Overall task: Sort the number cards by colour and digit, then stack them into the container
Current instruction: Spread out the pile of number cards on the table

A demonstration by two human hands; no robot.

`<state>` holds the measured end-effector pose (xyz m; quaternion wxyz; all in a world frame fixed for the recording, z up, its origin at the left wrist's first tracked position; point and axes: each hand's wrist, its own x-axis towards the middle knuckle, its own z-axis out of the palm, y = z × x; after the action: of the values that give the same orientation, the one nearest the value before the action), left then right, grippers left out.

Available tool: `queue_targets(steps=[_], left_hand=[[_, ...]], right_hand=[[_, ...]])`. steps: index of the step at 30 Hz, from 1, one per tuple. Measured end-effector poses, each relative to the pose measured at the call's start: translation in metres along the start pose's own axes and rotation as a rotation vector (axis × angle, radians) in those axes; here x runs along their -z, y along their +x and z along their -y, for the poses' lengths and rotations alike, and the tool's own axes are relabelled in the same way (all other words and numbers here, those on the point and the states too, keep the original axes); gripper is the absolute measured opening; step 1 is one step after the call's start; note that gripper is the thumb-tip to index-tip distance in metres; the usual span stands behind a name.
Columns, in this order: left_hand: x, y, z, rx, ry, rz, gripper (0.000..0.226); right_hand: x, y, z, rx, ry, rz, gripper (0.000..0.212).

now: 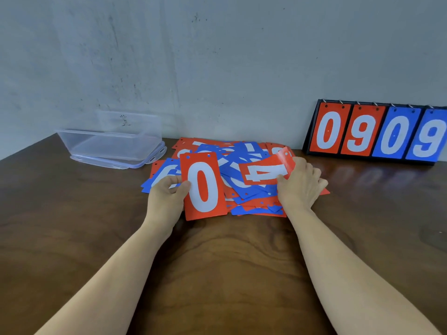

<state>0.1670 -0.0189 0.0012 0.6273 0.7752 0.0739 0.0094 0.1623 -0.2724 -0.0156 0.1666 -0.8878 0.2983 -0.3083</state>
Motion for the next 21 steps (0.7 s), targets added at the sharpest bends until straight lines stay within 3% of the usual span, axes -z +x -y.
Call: queue_targets(steps=[4, 6, 8, 10, 13, 15, 19, 21], left_hand=[[0.013, -0.008, 0.000, -0.022, 0.016, -0.038, 0.035], [0.027, -0.011, 0.002, -0.031, 0.021, -0.060, 0.036], [0.045, -0.014, 0.006, -0.066, 0.069, -0.092, 0.031], [0.069, -0.016, 0.012, -0.109, 0.092, -0.127, 0.023], [0.112, -0.014, 0.024, -0.173, 0.218, -0.196, 0.022], [0.141, -0.011, 0.034, -0.200, 0.361, -0.238, 0.024], [0.187, -0.006, 0.056, -0.199, 0.661, -0.261, 0.023], [0.202, -0.004, 0.064, -0.231, 0.753, -0.255, 0.025]], right_hand=[[0.013, 0.000, 0.007, -0.166, 0.671, -0.038, 0.029], [0.025, 0.000, 0.016, -0.191, 0.880, 0.000, 0.023], [0.038, -0.008, 0.029, -0.186, 1.071, 0.192, 0.019], [0.049, -0.029, 0.041, -0.148, 1.148, 0.487, 0.021], [0.055, -0.077, 0.058, 0.004, 0.935, 0.808, 0.019], [0.051, -0.107, 0.071, 0.109, 0.764, 0.866, 0.019], [0.039, -0.137, 0.091, 0.350, 0.206, 0.656, 0.035], [0.040, -0.144, 0.097, 0.367, 0.103, 0.575, 0.043]])
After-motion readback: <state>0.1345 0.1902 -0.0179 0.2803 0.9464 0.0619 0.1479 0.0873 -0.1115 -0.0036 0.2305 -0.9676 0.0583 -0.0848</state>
